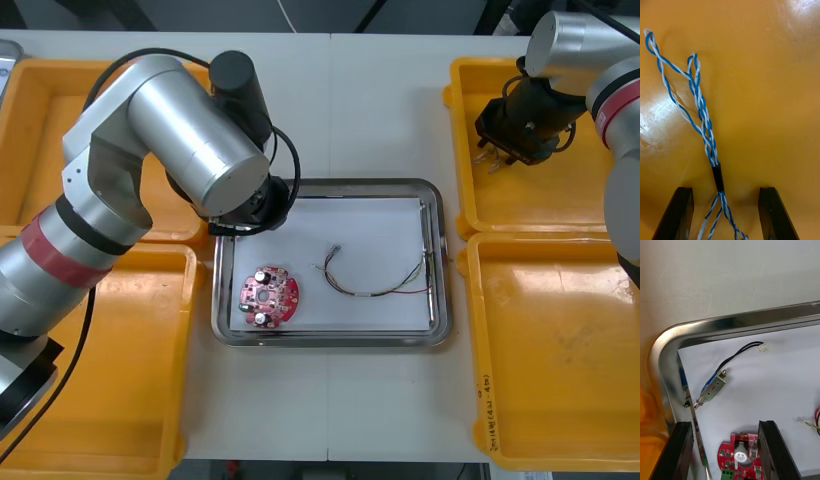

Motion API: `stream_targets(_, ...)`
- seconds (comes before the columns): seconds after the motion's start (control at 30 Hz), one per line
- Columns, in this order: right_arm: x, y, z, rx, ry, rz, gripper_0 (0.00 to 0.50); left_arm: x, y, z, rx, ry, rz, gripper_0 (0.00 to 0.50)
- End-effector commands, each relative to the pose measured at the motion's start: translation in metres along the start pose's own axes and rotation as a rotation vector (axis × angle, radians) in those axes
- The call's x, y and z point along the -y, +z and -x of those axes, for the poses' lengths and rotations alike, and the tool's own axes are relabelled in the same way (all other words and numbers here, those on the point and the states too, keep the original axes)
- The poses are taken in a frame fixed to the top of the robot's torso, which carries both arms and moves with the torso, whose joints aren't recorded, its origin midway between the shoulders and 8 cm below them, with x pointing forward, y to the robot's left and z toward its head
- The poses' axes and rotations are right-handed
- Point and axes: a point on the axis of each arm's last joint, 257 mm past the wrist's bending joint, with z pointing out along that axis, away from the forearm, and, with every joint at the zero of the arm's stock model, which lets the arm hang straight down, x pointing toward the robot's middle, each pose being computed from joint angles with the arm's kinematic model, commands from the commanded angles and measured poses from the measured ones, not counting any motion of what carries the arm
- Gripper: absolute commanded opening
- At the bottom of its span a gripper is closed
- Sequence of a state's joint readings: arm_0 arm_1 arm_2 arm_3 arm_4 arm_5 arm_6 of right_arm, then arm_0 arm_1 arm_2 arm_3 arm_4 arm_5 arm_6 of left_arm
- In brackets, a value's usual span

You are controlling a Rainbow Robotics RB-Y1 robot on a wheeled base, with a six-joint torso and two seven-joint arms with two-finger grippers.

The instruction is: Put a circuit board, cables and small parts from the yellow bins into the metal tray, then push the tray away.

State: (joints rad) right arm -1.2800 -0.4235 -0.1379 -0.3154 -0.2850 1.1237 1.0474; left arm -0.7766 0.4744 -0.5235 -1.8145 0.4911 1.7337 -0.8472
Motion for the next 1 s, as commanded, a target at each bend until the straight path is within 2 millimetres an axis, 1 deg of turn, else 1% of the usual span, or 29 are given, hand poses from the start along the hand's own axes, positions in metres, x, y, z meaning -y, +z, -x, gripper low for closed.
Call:
stream_targets(0.03, -0.021, -0.005, 0.0, 0.005, 0.046, 0.043, 0.215, -0.025, -0.036, 0.017, 0.034, -0.165, -0.018, 0.5)
stream_targets(0.07, -0.021, -0.004, -0.001, 0.004, 0.048, 0.042, 0.056, -0.029, -0.046, 0.019, 0.032, -0.18, -0.031, 0.5)
stream_targets(0.1, -0.021, -0.004, -0.001, 0.004, 0.048, 0.042, 0.056, -0.029, -0.046, 0.019, 0.032, -0.18, -0.031, 0.5)
stream_targets(0.13, -0.02, -0.003, -0.002, 0.002, 0.051, 0.041, 0.0, -0.037, -0.058, 0.022, 0.036, -0.203, -0.04, 0.5)
stream_targets(0.17, -0.019, -0.002, -0.001, 0.004, 0.053, 0.042, 0.0, -0.042, -0.066, 0.024, 0.038, -0.215, -0.044, 0.5)
stream_targets(0.27, -0.018, -0.002, -0.001, 0.008, 0.048, 0.035, 0.0, -0.054, -0.077, 0.027, 0.041, -0.24, -0.044, 0.5)
stream_targets(0.3, -0.018, -0.003, 0.0, 0.01, 0.046, 0.034, 0.0, -0.06, -0.082, 0.031, 0.049, -0.252, -0.051, 0.5)
stream_targets(0.33, -0.018, -0.003, 0.0, 0.01, 0.045, 0.033, 0.0, -0.061, -0.084, 0.033, 0.052, -0.259, -0.054, 0.5)
stream_targets(0.47, -0.011, -0.008, 0.01, 0.028, 0.035, 0.024, 0.0, -0.086, -0.093, 0.047, 0.072, -0.306, -0.046, 0.5)
stream_targets(0.5, -0.012, -0.009, 0.011, 0.031, 0.033, 0.025, 0.0, -0.087, -0.094, 0.048, 0.072, -0.31, -0.045, 0.5)
stream_targets(0.53, -0.007, -0.014, 0.019, 0.041, 0.029, 0.016, 0.0, -0.095, -0.095, 0.053, 0.067, -0.328, -0.039, 0.5)
stream_targets(0.57, -0.006, -0.016, 0.02, 0.041, 0.024, 0.011, 0.0, -0.098, -0.094, 0.054, 0.058, -0.337, -0.037, 0.5)
stream_targets(0.6, -0.003, -0.022, 0.025, 0.042, 0.017, 0.002, 0.0, -0.105, -0.092, 0.058, 0.045, -0.358, -0.032, 0.5)
stream_targets(0.73, 0.002, -0.041, 0.033, 0.036, 0.0, -0.022, 0.0, -0.119, -0.087, 0.066, 0.015, -0.401, -0.012, 0.5)
stream_targets(0.9, 0.006, -0.079, 0.044, 0.028, -0.038, -0.058, 0.0, -0.138, -0.083, 0.08, -0.026, -0.464, 0.016, 0.5)
stream_targets(0.93, 0.006, -0.08, 0.043, 0.026, -0.039, -0.061, 0.0, -0.139, -0.083, 0.081, -0.03, -0.466, 0.016, 0.5)
stream_targets(0.97, 0.007, -0.092, 0.046, 0.025, -0.053, -0.07, 0.0, -0.146, -0.081, 0.083, -0.046, -0.485, 0.024, 0.5)
stream_targets(1.0, 0.007, -0.098, 0.046, 0.023, -0.057, -0.075, 0.0, -0.149, -0.08, 0.084, -0.053, -0.496, 0.028, 0.5)
